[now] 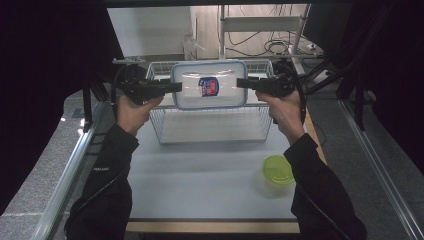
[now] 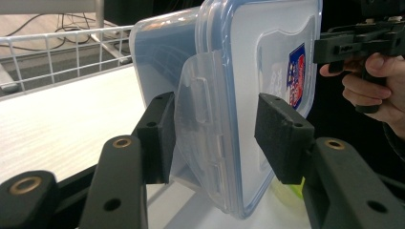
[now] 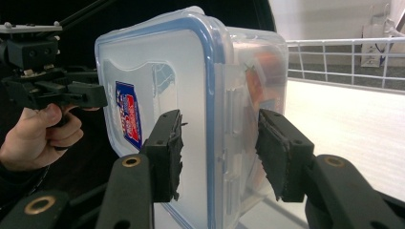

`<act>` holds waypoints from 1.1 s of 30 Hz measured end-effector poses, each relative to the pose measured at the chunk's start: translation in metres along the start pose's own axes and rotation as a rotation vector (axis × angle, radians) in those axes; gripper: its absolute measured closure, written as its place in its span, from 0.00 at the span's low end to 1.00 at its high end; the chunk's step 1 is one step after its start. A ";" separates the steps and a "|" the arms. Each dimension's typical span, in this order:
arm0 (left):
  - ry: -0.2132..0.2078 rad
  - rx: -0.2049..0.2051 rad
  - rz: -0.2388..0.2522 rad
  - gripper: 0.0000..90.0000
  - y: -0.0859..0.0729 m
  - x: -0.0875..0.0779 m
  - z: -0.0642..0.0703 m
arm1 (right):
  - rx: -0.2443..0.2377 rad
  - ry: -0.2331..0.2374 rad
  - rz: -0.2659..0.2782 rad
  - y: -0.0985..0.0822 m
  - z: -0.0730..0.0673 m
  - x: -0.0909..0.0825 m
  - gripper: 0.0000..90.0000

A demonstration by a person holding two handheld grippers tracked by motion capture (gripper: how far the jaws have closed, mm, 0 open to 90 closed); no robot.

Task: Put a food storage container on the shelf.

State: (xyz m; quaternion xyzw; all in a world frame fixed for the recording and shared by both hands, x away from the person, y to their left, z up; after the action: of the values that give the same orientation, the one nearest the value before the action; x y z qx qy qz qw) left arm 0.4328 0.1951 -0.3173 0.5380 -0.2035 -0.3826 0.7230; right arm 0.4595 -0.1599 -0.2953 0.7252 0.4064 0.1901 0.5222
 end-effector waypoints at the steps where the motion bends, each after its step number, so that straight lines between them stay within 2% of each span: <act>1: 0.003 -0.004 0.001 0.56 0.000 0.002 -0.002 | 0.005 -0.001 -0.001 0.000 0.001 0.001 0.58; 7: 0.013 -0.016 -0.010 0.55 -0.003 0.008 -0.011 | 0.029 -0.011 0.002 -0.003 0.013 0.011 0.58; 10: 0.017 -0.016 -0.005 0.55 -0.002 0.008 -0.011 | 0.056 -0.006 0.003 -0.005 0.016 0.013 0.58; 15: 0.023 -0.017 0.003 0.55 -0.002 0.009 -0.012 | 0.075 0.000 0.015 -0.007 0.020 0.015 0.58; 17: 0.022 0.005 0.008 0.54 -0.004 0.010 -0.012 | 0.071 -0.002 0.023 -0.007 0.021 0.015 0.57; 22: 0.010 0.028 0.022 0.53 -0.008 0.008 -0.012 | 0.066 0.005 0.038 -0.009 0.021 0.014 0.57; 25: 0.015 0.057 0.014 0.53 -0.008 0.008 -0.010 | 0.063 0.007 0.041 -0.010 0.022 0.014 0.56; 26: 0.021 0.069 0.008 0.51 -0.008 0.008 -0.009 | 0.041 -0.014 0.030 -0.011 0.021 0.014 0.56; 27: 0.028 0.088 0.001 0.51 -0.008 0.009 -0.008 | 0.041 -0.014 0.030 -0.011 0.021 0.014 0.56; 28: 0.036 0.099 -0.005 0.49 -0.009 0.009 -0.008 | 0.001 -0.046 0.012 -0.013 0.021 0.016 0.57; 33: 0.040 0.070 -0.005 0.44 -0.011 0.010 -0.012 | -0.017 -0.063 -0.012 -0.018 0.021 0.021 0.58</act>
State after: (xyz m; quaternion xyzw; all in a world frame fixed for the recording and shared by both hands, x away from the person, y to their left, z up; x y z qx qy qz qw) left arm 0.4442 0.1936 -0.3325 0.5713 -0.2009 -0.3660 0.7066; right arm 0.4799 -0.1540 -0.3229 0.7239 0.3927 0.1675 0.5419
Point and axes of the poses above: each handheld gripper's, and its own axes: x roughly forward along the jaws, y roughly out of its top, z roughly to its right, the point moved 2 cm from there along x, roughly forward along the jaws, and after that the axes turned 14 degrees about z, right-handed, at the moved point
